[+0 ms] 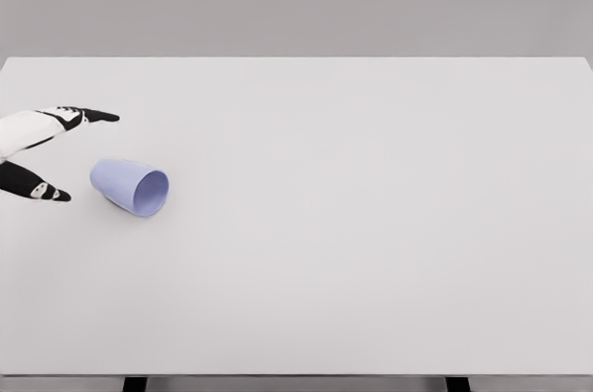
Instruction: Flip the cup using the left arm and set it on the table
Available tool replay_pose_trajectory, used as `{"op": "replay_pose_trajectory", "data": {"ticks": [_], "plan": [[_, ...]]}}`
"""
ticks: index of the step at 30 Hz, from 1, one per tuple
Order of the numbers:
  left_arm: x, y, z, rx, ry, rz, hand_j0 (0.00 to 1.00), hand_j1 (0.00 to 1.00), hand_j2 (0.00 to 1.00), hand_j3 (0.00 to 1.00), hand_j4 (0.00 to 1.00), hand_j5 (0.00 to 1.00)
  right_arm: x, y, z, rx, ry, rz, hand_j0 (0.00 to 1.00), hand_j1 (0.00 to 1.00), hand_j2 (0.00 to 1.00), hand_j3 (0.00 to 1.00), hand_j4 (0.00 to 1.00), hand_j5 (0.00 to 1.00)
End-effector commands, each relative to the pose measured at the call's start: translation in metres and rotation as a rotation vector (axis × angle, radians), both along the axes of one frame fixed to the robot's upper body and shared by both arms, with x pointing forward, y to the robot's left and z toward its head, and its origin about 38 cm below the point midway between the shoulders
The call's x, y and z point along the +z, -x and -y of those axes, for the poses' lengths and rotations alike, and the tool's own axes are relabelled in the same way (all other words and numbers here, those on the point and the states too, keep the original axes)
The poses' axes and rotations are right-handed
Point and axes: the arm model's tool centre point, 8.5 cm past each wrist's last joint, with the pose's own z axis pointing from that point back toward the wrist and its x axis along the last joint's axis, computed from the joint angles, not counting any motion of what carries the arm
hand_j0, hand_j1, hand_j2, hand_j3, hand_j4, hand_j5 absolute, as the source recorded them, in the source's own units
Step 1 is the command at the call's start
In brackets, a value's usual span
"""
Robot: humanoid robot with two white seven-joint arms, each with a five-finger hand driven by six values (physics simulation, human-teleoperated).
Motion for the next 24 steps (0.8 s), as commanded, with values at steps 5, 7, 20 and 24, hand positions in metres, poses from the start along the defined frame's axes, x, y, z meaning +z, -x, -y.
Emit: {"op": "replay_pose_trajectory", "data": {"ticks": [5, 7, 20, 24], "plan": [[-0.035, -0.006, 0.025, 0.013, 0.02, -0.081, 1.0, 1.0, 1.0, 1.0, 1.0, 1.0, 0.0, 0.0, 0.0, -0.001, 0.0, 0.0, 1.0, 1.0, 1.0, 1.0, 1.0, 1.0], [-0.042, -0.005, 0.027, 0.009, 0.015, -0.102, 1.0, 1.0, 1.0, 1.0, 1.0, 1.0, 0.0, 0.0, 0.0, 0.001, 0.0, 0.0, 1.0, 1.0, 1.0, 1.0, 1.0, 1.0], [-0.06, -0.013, 0.035, 0.044, -0.087, -0.108, 1.0, 1.0, 1.0, 1.0, 1.0, 1.0, 0.0, 0.0, 0.0, 0.001, 0.0, 0.0, 1.0, 1.0, 1.0, 1.0, 1.0, 1.0], [-0.066, -0.016, 0.044, 0.032, -0.115, -0.097, 1.0, 1.0, 1.0, 1.0, 1.0, 1.0, 0.0, 0.0, 0.0, 0.001, 0.0, 0.0, 1.0, 1.0, 1.0, 1.0, 1.0, 1.0]]}}
